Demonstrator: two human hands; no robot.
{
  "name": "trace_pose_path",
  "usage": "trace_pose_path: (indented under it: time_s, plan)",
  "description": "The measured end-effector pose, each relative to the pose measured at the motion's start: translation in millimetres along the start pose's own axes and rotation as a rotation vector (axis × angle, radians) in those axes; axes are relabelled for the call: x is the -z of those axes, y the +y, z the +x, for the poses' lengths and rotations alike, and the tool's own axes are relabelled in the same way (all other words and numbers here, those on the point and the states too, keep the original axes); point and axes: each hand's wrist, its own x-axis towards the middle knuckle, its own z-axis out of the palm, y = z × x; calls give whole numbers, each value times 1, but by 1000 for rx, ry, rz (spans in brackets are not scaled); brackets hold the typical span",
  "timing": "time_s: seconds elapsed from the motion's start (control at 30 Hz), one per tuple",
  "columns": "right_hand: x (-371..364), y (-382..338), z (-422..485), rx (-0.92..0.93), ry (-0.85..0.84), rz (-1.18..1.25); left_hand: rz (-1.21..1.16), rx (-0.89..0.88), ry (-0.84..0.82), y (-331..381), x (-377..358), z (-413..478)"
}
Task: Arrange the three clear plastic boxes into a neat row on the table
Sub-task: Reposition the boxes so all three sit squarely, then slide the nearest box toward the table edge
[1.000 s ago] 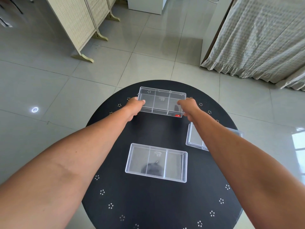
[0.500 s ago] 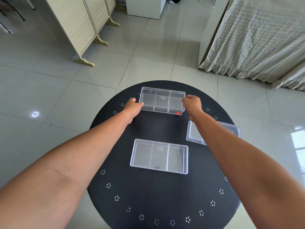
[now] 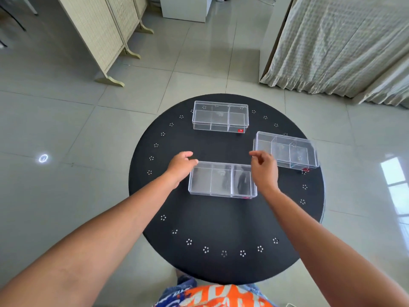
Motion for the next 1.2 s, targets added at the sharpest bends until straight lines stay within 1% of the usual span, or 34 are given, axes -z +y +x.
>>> trace_pose_path:
  time_s: [0.07, 0.13, 0.2, 0.27, 0.4, 0.53, 0.63, 0.83, 1.03, 1.2]
  plan:
    - [-2, 15, -19, -56, 21, -28, 11, 17, -2, -14, -5, -12]
    - [-5, 27, -34, -164, 11, -44, 0, 37, -6, -26, -9, -21]
    - [-8, 34, -43, -289, -52, -8, -14, 50, -13, -33, -12, -29]
    - [-10, 37, -51, -352, -106, 59, -36, 32, -47, -39, -14, -34]
    - [-13, 40, -60, -333, -112, 115, -120, -11, -154, -38, -15, -44]
    - [-16, 34, -65, -353, -97, 122, -170, 9, -168, -34, -12, -48]
    - [-24, 28, -73, -381, -101, 140, -174, -2, -134, -39, 1, -51]
    - [-55, 8, -90, -332, -182, 153, -188, -10, -29, -59, 54, -51]
    - [-98, -18, -106, -295, -261, 152, -222, 46, 63, -85, 101, -51]
    - [-115, -28, -119, -274, -294, 139, -252, 67, 108, -98, 122, -53]
